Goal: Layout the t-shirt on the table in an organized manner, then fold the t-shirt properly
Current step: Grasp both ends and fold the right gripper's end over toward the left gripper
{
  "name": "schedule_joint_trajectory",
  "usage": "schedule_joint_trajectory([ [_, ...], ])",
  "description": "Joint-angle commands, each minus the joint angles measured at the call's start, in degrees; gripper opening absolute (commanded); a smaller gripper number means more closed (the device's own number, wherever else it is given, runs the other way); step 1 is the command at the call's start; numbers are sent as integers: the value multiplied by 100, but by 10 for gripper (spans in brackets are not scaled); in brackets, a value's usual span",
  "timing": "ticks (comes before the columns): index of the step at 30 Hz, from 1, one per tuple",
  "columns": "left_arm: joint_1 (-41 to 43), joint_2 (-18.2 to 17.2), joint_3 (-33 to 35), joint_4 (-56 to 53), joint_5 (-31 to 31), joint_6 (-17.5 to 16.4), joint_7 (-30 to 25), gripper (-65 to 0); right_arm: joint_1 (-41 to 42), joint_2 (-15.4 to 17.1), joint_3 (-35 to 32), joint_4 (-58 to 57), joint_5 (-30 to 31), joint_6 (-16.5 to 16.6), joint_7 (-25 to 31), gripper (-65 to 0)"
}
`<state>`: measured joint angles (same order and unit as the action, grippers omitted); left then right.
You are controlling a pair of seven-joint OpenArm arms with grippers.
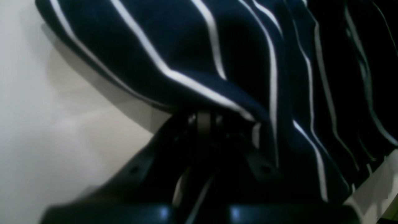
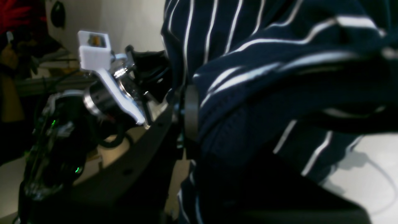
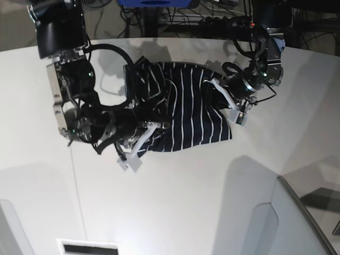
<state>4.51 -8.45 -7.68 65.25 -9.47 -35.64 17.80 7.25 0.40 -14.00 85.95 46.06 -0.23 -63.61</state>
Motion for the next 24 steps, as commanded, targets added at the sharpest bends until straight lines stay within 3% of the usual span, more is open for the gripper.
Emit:
schedule_joint_trajectory([
  [1,-16,-56,-19,64,38,-10,70,-650,150,-150,-37,-11,180,27,36,-645],
  [13,168,-302,-150,644,20,-10,70,-650,678,-265,-1128,-1250,180,27,1038,-645],
  [19,274,-364,-898,952,29,-10,123,-650,862,-282,-1163,-1505,180,27,1109,-645],
  [24,274,-549,-1021,916,29,-10,448,-650,889,-440,-1163,-1584,40,19,1109,-642],
])
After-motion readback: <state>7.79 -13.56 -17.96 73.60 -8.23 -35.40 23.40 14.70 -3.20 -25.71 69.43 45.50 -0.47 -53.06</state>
